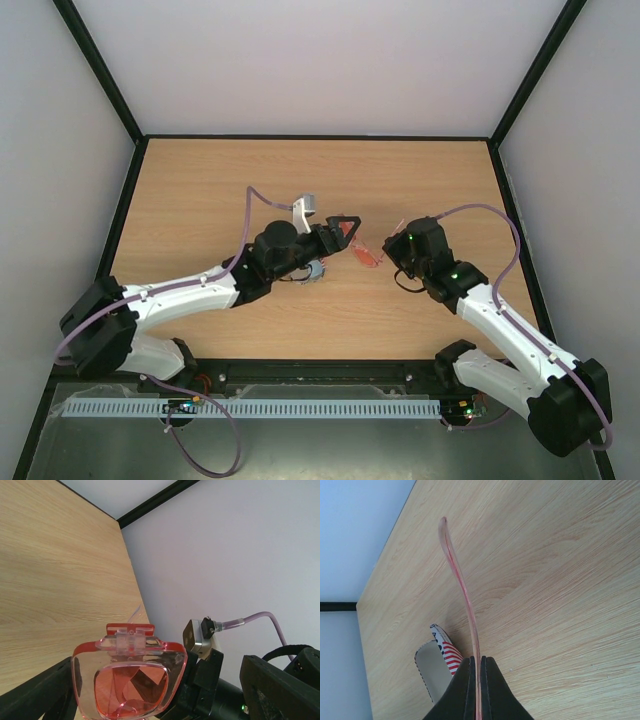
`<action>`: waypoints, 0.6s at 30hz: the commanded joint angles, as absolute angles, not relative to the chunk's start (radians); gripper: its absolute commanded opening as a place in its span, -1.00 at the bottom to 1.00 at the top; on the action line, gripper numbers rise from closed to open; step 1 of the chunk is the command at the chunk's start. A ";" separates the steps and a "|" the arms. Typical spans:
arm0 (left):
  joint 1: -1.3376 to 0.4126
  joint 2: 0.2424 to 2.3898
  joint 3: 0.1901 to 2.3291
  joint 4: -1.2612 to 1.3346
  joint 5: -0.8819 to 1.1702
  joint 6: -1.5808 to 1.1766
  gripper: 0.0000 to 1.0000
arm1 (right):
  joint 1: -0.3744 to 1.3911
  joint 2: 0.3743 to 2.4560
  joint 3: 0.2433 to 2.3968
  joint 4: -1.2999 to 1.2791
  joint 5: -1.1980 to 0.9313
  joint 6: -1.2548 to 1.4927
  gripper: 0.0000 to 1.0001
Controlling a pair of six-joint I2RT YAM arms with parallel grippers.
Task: Organize the sunglasses
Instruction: Fold the sunglasses.
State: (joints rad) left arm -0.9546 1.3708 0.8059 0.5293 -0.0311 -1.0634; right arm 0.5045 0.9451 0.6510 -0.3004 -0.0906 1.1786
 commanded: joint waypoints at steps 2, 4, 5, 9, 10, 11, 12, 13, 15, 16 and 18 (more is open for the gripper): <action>-0.960 1.389 0.843 0.534 -0.035 -1.055 0.69 | 0.509 0.936 0.638 -0.277 -0.063 1.181 -0.97; -0.960 1.392 0.847 0.524 -0.035 -1.055 0.65 | 0.509 0.936 0.638 -0.276 -0.064 1.181 -0.97; -0.960 1.393 0.849 0.521 -0.036 -1.053 0.62 | 0.509 0.935 0.638 -0.277 -0.064 1.182 -0.97; -0.960 1.399 0.861 0.492 -0.034 -1.050 0.47 | 0.509 0.933 0.639 -0.279 -0.061 1.179 -0.97; -0.960 1.400 0.864 0.484 -0.035 -1.050 0.44 | 0.509 0.932 0.639 -0.280 -0.060 1.178 -0.97; -0.960 1.402 0.868 0.477 -0.036 -1.049 0.37 | 0.510 0.932 0.640 -0.281 -0.058 1.177 -0.97; -0.960 1.406 0.874 0.467 -0.037 -1.048 0.36 | 0.510 0.929 0.639 -0.282 -0.058 1.177 -0.97; -0.960 1.406 0.880 0.453 -0.039 -1.048 0.33 | 0.510 0.928 0.638 -0.281 -0.058 1.177 -0.97; -0.960 1.410 0.891 0.434 -0.041 -1.040 0.21 | 0.509 0.926 0.640 -0.285 -0.057 1.174 -0.97; -0.960 1.411 0.897 0.425 -0.043 -1.040 0.19 | 0.509 0.925 0.641 -0.285 -0.057 1.173 -0.97; -0.960 1.415 0.904 0.411 -0.046 -1.035 0.16 | 0.510 0.925 0.643 -0.287 -0.057 1.170 -0.97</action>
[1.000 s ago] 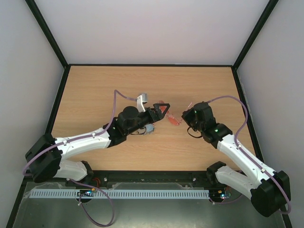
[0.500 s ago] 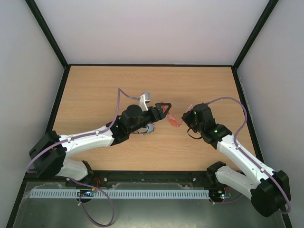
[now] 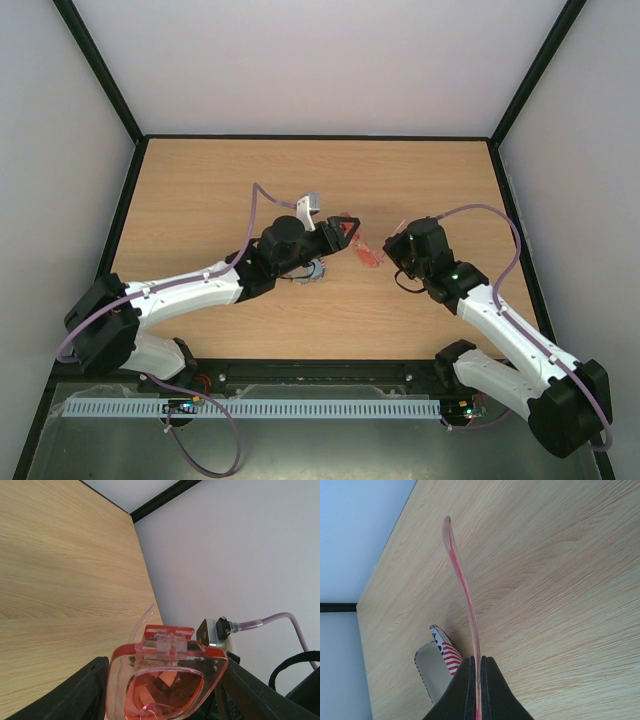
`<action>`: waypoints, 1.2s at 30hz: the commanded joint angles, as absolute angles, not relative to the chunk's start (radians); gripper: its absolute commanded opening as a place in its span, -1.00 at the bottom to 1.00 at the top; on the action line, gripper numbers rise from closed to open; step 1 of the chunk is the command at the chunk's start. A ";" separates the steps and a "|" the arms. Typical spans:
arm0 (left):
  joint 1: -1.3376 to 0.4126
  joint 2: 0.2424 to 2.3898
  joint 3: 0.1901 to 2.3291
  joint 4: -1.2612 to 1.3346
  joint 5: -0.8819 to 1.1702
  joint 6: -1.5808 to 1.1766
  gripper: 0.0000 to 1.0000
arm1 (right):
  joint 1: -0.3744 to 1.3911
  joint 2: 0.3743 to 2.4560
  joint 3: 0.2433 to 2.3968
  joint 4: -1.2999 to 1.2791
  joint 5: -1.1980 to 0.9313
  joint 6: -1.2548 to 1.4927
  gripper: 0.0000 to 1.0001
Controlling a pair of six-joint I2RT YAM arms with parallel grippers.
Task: Organize the sunglasses
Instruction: Fold the sunglasses.
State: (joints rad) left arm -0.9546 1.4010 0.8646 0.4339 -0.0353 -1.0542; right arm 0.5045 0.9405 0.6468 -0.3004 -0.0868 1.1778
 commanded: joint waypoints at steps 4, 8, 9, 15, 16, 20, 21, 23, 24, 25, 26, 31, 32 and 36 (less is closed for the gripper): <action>-0.960 1.417 0.916 0.385 -0.055 -1.027 0.16 | 0.510 0.923 0.648 -0.289 -0.056 1.164 -0.97; -0.957 1.418 0.923 0.359 -0.061 -1.018 0.15 | 0.510 0.926 0.663 -0.300 -0.050 1.152 -0.96; -0.954 1.415 0.922 0.358 -0.060 -1.017 0.15 | 0.510 0.928 0.666 -0.304 -0.047 1.149 -0.92; -0.929 1.399 0.905 0.342 -0.048 -1.009 0.12 | 0.509 0.926 0.677 -0.309 -0.040 1.134 -0.72; -0.924 1.396 0.902 0.342 -0.045 -1.009 0.10 | 0.510 0.927 0.678 -0.308 -0.041 1.133 -0.72; -0.908 1.389 0.891 0.344 -0.033 -1.009 -0.09 | 0.509 0.934 0.677 -0.299 -0.046 1.131 -0.70; -0.904 1.389 0.891 0.342 -0.030 -1.009 -0.12 | 0.509 0.936 0.677 -0.299 -0.046 1.131 -0.70; -0.898 1.388 0.888 0.338 -0.028 -1.009 -0.09 | 0.509 0.936 0.678 -0.298 -0.046 1.128 -0.70; -0.894 1.387 0.887 0.334 -0.030 -1.009 -0.07 | 0.509 0.935 0.679 -0.299 -0.045 1.127 -0.69; -0.892 1.386 0.886 0.332 -0.029 -1.009 -0.07 | 0.509 0.933 0.681 -0.300 -0.043 1.126 -0.68; -0.889 1.384 0.883 0.333 -0.027 -1.009 -0.07 | 0.509 0.930 0.682 -0.301 -0.041 1.121 -0.65; -0.863 1.370 0.861 0.325 -0.009 -1.004 -0.07 | 0.509 0.915 0.724 -0.345 -0.018 1.088 -0.54; -0.856 1.365 0.856 0.323 -0.004 -1.001 -0.07 | 0.508 0.906 0.732 -0.356 -0.011 1.080 -0.52; -0.807 1.324 0.845 0.278 0.034 -0.972 -0.07 | 0.488 0.858 0.737 -0.424 0.015 1.053 -0.49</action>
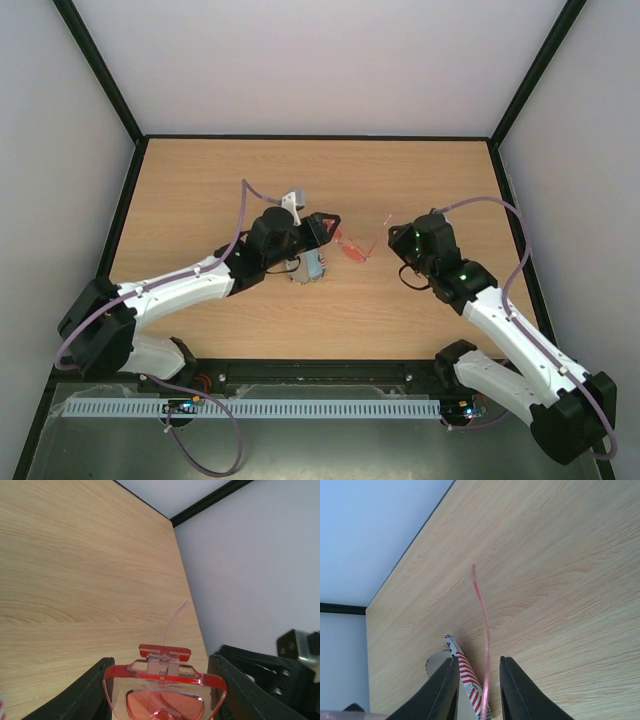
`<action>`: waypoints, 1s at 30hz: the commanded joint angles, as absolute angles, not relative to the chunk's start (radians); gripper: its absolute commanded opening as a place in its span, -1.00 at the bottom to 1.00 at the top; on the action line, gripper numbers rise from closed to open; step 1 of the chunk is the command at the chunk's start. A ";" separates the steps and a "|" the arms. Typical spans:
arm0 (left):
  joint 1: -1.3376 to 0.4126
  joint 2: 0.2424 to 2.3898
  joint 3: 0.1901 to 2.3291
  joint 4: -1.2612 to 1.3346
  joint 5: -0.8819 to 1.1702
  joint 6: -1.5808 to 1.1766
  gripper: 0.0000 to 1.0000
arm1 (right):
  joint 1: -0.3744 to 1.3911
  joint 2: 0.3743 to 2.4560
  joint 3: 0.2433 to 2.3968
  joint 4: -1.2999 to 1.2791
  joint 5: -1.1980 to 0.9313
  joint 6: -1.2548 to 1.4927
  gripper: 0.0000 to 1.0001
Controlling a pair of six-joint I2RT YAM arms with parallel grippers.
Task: Organize the sunglasses
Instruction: Fold the sunglasses.
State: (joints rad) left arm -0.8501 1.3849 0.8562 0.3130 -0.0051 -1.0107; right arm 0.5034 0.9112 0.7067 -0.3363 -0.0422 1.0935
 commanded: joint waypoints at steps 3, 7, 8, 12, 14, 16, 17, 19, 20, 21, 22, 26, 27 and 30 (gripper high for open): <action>-0.752 1.282 0.845 0.214 0.081 -0.936 -0.07 | 0.460 0.809 0.705 -0.454 0.008 1.045 -0.46; -0.671 1.240 0.849 0.156 0.207 -0.894 -0.07 | 0.419 0.797 0.630 -0.427 -0.051 1.045 -0.45; -0.655 1.233 0.852 0.145 0.240 -0.883 -0.07 | 0.412 0.804 0.613 -0.414 -0.065 1.045 -0.45; -0.618 1.221 0.884 0.084 0.330 -0.832 -0.07 | 0.392 0.864 0.589 -0.336 -0.124 1.023 -0.45; -0.612 1.223 0.893 0.071 0.366 -0.818 -0.07 | 0.390 0.929 0.621 -0.307 -0.173 0.995 -0.48; -0.608 1.229 0.895 0.069 0.393 -0.810 -0.07 | 0.391 1.001 0.668 -0.297 -0.210 0.969 -0.49; -0.608 1.232 0.893 0.072 0.404 -0.809 -0.07 | 0.390 1.023 0.689 -0.288 -0.227 0.958 -0.49; -0.608 1.240 0.888 0.085 0.425 -0.814 -0.07 | 0.390 1.073 0.733 -0.288 -0.247 0.938 -0.49; -0.608 1.243 0.884 0.095 0.437 -0.816 -0.07 | 0.390 1.097 0.752 -0.292 -0.257 0.930 -0.49; -0.608 1.246 0.881 0.108 0.446 -0.820 -0.07 | 0.390 1.120 0.771 -0.298 -0.267 0.923 -0.50; -0.608 1.248 0.876 0.118 0.453 -0.826 -0.07 | 0.390 1.137 0.785 -0.301 -0.277 0.918 -0.50; -0.609 1.262 0.863 0.153 0.466 -0.840 -0.07 | 0.390 1.182 0.807 -0.276 -0.327 0.915 -0.50; -0.610 1.269 0.861 0.161 0.471 -0.844 -0.07 | 0.390 1.192 0.809 -0.269 -0.342 0.914 -0.51; -0.616 1.288 0.855 0.186 0.473 -0.856 -0.07 | 0.402 1.212 0.824 -0.251 -0.372 0.916 -0.55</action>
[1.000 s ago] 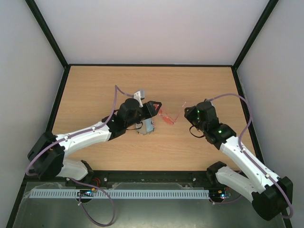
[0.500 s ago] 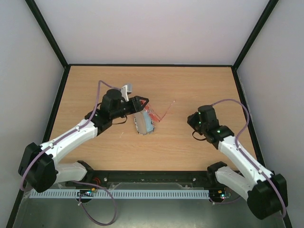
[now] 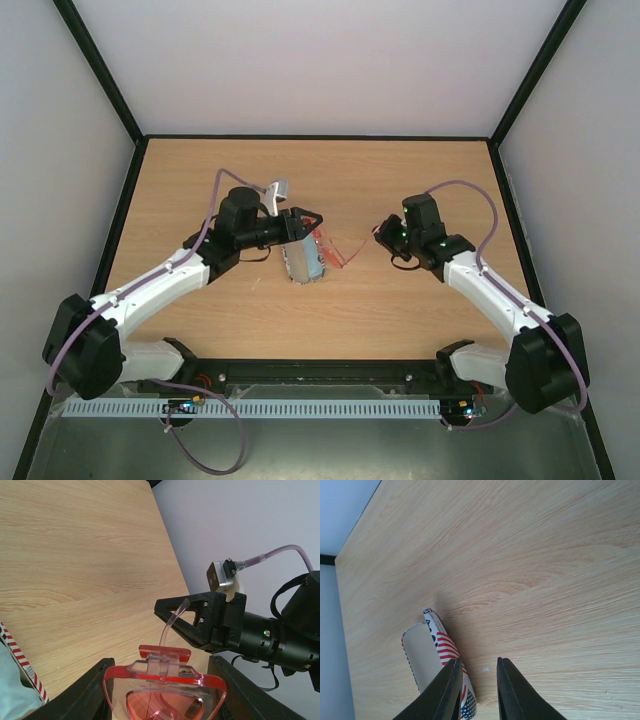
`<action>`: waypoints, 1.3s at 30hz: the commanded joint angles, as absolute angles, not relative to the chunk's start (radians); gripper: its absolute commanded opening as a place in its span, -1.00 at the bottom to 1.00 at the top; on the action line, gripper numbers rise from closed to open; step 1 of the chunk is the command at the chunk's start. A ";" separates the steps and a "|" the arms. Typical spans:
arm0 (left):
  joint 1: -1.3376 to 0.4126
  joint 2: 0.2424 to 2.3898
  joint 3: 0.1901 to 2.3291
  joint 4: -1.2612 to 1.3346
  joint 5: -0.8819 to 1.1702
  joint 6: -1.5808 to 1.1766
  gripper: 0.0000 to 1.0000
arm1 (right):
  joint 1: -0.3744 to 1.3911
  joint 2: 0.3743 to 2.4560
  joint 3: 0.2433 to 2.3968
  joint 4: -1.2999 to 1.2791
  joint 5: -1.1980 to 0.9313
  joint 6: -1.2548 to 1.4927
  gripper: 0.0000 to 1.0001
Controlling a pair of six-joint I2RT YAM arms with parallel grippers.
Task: Organize the sunglasses
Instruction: Fold the sunglasses.
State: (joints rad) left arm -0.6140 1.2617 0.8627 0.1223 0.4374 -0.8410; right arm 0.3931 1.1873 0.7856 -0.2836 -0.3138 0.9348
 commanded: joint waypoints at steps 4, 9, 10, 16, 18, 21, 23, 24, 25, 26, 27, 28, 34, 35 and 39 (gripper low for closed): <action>-0.635 1.322 0.867 0.206 0.473 -0.864 -0.07 | 0.451 1.246 0.866 -0.252 -0.362 0.916 -0.57; -0.665 1.370 0.893 0.222 0.474 -0.865 -0.07 | 0.522 1.302 0.935 -0.244 -0.336 0.919 -0.62; -0.669 1.376 0.895 0.225 0.472 -0.866 -0.06 | 0.534 1.311 0.948 -0.243 -0.336 0.919 -0.62; -0.676 1.395 0.896 0.254 0.471 -0.874 -0.06 | 0.600 1.345 0.983 -0.237 -0.372 0.903 -0.68; -0.677 1.403 0.898 0.268 0.477 -0.878 -0.06 | 0.618 1.349 0.982 -0.231 -0.389 0.900 -0.70; -0.678 1.418 0.898 0.290 0.488 -0.885 -0.06 | 0.639 1.360 0.982 -0.227 -0.418 0.889 -0.71; -0.678 1.426 0.896 0.308 0.495 -0.892 -0.06 | 0.649 1.361 0.978 -0.228 -0.425 0.886 -0.71; -0.678 1.428 0.897 0.310 0.498 -0.893 -0.06 | 0.649 1.356 0.974 -0.228 -0.422 0.885 -0.71; -0.678 1.428 0.898 0.310 0.498 -0.892 -0.06 | 0.649 1.347 0.967 -0.230 -0.415 0.884 -0.71; -0.678 1.428 0.900 0.308 0.499 -0.889 -0.06 | 0.648 1.343 0.967 -0.239 -0.400 0.880 -0.71; -0.677 1.427 0.902 0.302 0.501 -0.882 -0.06 | 0.645 1.333 0.968 -0.253 -0.382 0.876 -0.70; -0.676 1.423 0.904 0.296 0.507 -0.874 -0.06 | 0.635 1.322 0.962 -0.263 -0.368 0.874 -0.70; -0.645 1.390 0.908 0.243 0.578 -0.818 -0.05 | 0.493 1.232 0.884 -0.285 -0.419 0.833 -0.65; -0.638 1.385 0.908 0.234 0.595 -0.809 -0.05 | 0.469 1.215 0.873 -0.293 -0.430 0.821 -0.64; -0.614 1.383 0.908 0.240 0.720 -0.798 -0.05 | 0.434 1.125 0.844 -0.282 -0.500 0.777 -0.44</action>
State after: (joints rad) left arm -0.6380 1.4166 0.8783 0.2314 0.5800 -0.8341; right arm 0.4511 1.2133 0.8696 -0.2611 -0.4229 0.8474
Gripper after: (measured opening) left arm 0.487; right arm 0.242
